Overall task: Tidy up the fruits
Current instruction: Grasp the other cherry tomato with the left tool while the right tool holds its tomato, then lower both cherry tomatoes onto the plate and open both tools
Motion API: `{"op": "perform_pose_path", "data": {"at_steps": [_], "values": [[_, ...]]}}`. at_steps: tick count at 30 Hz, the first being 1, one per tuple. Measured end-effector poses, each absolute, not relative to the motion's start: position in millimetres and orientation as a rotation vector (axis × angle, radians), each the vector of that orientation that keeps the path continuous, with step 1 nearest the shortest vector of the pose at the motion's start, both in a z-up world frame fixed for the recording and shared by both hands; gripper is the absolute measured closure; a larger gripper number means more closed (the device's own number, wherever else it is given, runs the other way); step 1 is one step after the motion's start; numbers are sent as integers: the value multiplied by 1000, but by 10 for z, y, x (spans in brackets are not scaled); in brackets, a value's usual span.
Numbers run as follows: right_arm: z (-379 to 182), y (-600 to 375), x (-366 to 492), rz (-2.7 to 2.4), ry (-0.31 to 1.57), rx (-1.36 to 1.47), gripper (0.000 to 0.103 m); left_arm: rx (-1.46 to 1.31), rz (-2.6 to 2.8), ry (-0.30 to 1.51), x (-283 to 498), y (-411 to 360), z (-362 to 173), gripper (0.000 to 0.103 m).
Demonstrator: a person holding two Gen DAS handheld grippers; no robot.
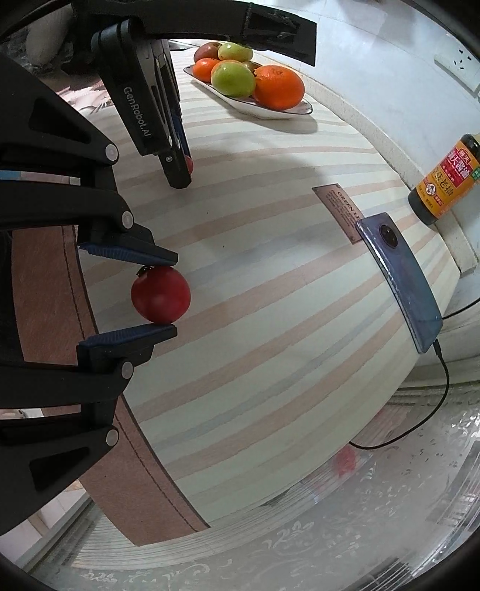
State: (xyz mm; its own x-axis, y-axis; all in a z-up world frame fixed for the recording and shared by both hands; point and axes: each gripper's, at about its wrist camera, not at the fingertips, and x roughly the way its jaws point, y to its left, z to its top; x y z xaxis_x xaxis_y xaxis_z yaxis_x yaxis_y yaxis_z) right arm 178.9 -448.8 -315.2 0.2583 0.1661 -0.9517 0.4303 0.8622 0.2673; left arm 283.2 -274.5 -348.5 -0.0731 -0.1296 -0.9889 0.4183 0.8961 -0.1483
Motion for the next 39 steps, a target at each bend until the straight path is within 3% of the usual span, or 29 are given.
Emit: {"op": "perform_pose_path", "data": {"at_steps": [14,24,30,39], "values": [[-2829,-3955,2130,-22,1274,490,68,-16,-407,1501,3011,-1390,-2817,79],[-2682,-3195,2909,207,1247,553,68,-234,-276,1428,3388,-449,-2359,79],[-2804,-2890,3548,275,1257,570,68,-238,-237,1411,3950,-425,-2328,79],[-3100,-2777,3893,264,1314,599,68,-233,-213,1533,4399,-456,-2765,79]]}}
